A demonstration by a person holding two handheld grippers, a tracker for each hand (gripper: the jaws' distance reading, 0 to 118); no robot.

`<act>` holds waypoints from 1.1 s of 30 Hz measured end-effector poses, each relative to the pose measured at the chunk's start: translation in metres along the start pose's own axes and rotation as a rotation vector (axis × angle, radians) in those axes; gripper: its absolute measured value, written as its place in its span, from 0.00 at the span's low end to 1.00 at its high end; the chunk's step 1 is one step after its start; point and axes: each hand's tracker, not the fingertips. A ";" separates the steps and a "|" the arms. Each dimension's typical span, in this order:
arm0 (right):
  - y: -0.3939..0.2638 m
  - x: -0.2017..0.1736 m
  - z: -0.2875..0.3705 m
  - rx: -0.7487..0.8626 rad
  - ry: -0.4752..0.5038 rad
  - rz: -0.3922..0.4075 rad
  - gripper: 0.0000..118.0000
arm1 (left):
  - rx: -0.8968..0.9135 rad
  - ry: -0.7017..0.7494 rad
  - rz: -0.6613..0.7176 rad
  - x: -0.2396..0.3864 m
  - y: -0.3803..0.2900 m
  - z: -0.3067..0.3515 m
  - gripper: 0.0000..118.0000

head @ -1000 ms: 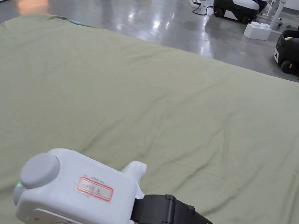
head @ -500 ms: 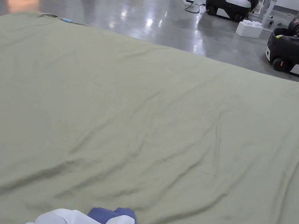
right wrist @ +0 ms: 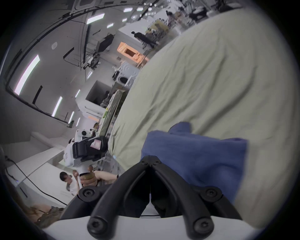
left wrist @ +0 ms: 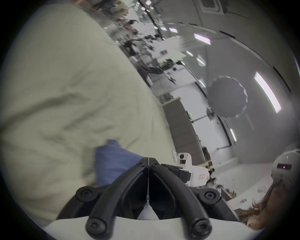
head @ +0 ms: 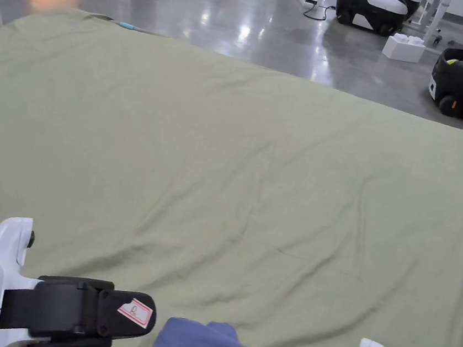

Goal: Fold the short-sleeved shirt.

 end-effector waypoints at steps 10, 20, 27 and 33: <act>-0.014 0.023 -0.031 -0.134 -0.150 -0.006 0.02 | -0.137 0.000 0.073 -0.054 -0.008 -0.042 0.84; -0.016 0.030 -0.025 -0.103 -0.092 -0.073 0.02 | -0.296 0.131 -0.160 -0.027 -0.028 -0.115 0.85; -0.032 0.022 0.036 0.036 -0.149 -0.157 0.02 | -0.245 0.107 0.000 -0.057 -0.026 -0.106 0.41; -0.036 0.015 0.121 0.271 -0.333 -0.187 0.02 | -0.372 0.079 0.011 -0.054 -0.002 -0.091 0.36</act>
